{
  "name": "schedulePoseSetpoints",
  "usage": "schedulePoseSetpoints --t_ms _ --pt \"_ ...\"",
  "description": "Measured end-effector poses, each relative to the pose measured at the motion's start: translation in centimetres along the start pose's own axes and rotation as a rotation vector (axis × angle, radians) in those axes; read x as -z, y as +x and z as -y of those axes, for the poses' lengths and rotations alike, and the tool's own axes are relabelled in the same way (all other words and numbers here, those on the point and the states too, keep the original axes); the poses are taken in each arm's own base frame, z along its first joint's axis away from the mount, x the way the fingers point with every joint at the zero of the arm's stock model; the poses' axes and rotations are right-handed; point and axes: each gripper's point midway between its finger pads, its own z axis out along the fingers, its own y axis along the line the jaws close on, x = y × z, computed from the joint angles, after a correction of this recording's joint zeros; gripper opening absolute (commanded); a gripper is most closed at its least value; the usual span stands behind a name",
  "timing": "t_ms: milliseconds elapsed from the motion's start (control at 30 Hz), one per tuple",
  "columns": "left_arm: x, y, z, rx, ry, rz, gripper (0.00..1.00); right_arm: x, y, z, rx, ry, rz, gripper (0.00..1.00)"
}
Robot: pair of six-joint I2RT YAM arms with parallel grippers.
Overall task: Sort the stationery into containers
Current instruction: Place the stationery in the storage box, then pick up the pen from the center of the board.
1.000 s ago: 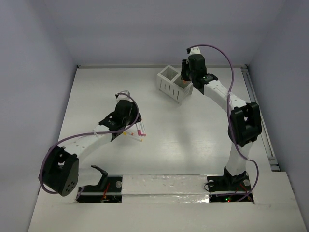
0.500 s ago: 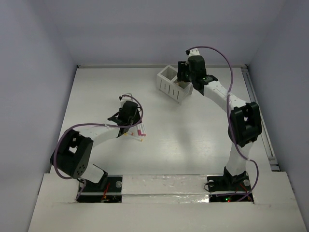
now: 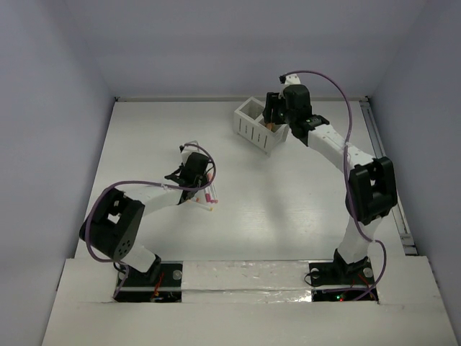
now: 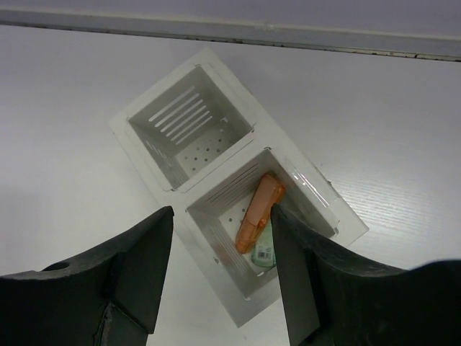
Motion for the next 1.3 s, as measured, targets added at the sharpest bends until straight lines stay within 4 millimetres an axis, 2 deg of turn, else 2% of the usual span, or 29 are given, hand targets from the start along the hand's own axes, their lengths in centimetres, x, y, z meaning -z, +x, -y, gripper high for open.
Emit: schedulePoseSetpoints --t_ms 100,233,433,600,667,700,800,900,933,1000,1100,1200,1300 --pt "-0.6 0.9 -0.4 -0.013 -0.018 -0.025 0.24 0.3 -0.2 -0.6 -0.006 -0.031 0.000 0.56" --pt "-1.1 1.5 -0.6 -0.025 -0.033 -0.041 0.24 1.0 -0.5 -2.4 0.002 -0.087 0.003 0.55" --pt "-1.4 1.7 -0.7 -0.028 -0.039 -0.049 0.26 3.2 -1.0 -7.7 0.044 -0.211 0.021 0.55" --pt "-2.0 1.5 -0.6 -0.031 -0.052 -0.041 0.26 4.5 0.2 -12.1 0.089 -0.304 -0.001 0.56" --pt "-2.2 1.3 -0.6 -0.031 -0.054 -0.033 0.23 4.9 0.8 -13.3 0.094 -0.335 -0.015 0.61" --pt "-2.3 1.3 -0.6 -0.030 -0.057 -0.030 0.17 5.1 0.9 -13.7 0.094 -0.346 -0.017 0.62" --pt "-2.4 1.1 -0.5 -0.027 -0.061 -0.019 0.00 5.5 1.9 -13.7 0.077 -0.360 -0.035 0.62" --pt "-2.5 0.9 -0.7 -0.025 -0.072 -0.010 0.00 6.4 4.0 -13.0 0.046 -0.362 -0.072 0.56" --pt "-2.5 0.9 -0.8 -0.026 -0.076 -0.009 0.00 6.7 4.8 -12.6 0.034 -0.359 -0.084 0.48" --pt "-2.3 0.8 -1.0 -0.023 -0.084 -0.008 0.00 7.3 6.1 -12.1 0.010 -0.356 -0.103 0.42" --pt "-1.4 0.1 -1.2 -0.015 -0.094 0.004 0.00 7.6 7.7 -11.7 -0.027 -0.351 -0.125 0.26" --pt "0.7 -2.3 -0.9 0.018 -0.077 0.068 0.00 7.5 9.0 -11.5 -0.057 -0.345 -0.147 0.26" --pt "3.7 -6.4 0.1 0.074 -0.030 0.178 0.00 7.4 9.9 -11.4 -0.088 -0.344 -0.150 0.32"
